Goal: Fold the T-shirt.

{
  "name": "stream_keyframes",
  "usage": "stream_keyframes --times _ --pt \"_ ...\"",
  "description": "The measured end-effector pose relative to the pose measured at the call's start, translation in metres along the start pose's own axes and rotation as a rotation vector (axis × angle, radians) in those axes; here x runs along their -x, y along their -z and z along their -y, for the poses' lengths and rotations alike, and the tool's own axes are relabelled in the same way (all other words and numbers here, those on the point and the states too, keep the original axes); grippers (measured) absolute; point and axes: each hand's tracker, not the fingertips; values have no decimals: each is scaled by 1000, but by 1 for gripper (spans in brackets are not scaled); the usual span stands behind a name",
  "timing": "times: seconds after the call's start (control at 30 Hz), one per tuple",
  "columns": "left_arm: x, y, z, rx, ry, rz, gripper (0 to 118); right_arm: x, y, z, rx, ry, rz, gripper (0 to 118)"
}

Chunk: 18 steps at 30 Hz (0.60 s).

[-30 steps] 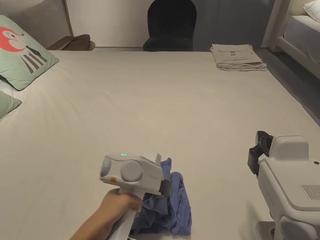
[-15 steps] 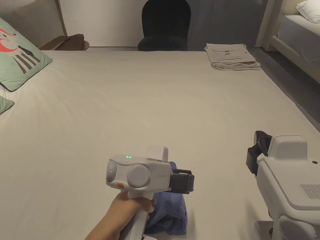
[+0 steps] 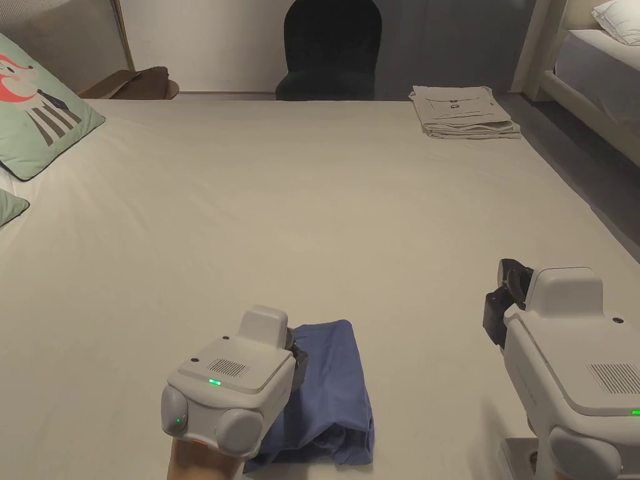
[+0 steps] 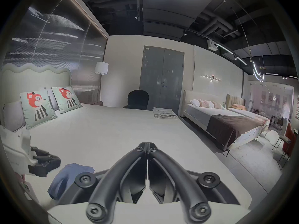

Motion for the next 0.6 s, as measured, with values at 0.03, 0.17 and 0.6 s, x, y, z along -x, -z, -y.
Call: stream_keyframes --times 0.03,0.17,0.6 --pt "0 5 5 8 -5 11 0 0 0 0 1 -1 0 0" --pt "-10 24 18 92 -51 72 0 -5 -1 1 3 0 7 0" --pt "-66 60 26 161 -19 162 0 -18 2 6 18 9 36 0"
